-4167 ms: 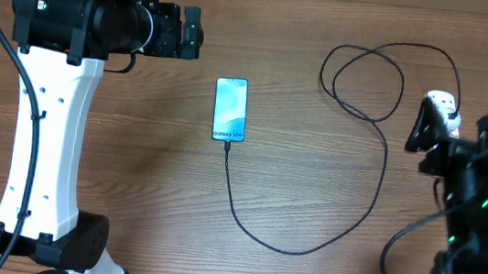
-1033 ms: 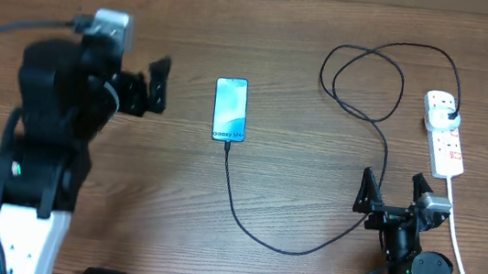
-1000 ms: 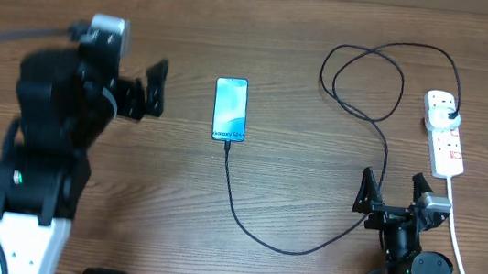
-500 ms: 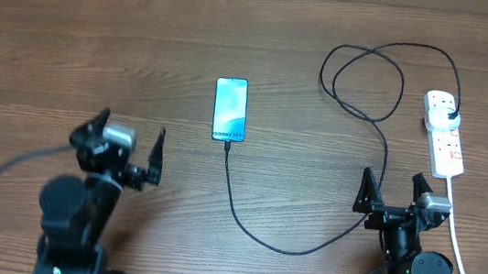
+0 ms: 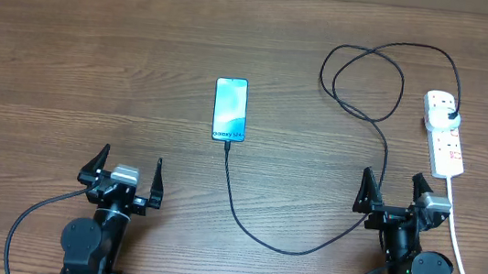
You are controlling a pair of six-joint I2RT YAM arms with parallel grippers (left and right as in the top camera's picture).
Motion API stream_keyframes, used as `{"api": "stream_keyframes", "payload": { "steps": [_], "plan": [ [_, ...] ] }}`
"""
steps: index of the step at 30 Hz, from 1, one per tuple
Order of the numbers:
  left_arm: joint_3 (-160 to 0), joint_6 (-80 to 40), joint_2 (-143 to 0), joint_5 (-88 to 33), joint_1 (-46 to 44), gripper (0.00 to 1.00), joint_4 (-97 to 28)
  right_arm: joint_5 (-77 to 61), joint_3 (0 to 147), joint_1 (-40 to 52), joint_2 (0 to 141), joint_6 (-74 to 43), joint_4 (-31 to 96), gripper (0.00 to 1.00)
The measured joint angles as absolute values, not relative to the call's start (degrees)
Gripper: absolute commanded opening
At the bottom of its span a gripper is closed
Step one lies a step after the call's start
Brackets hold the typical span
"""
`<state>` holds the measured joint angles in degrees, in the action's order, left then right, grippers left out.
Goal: Plug charger to phone and switch on socket
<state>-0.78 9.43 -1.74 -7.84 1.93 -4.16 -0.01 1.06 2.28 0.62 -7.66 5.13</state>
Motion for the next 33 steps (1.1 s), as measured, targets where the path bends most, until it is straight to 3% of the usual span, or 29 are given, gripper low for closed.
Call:
{"api": "stream_keyframes", "payload": {
  "steps": [33],
  "plan": [
    [-0.8, 9.4, -0.9, -7.6, 1.9, 1.00, -4.1, 0.0, 1.1, 2.3, 0.6, -7.7, 5.1, 1.00]
  ]
}}
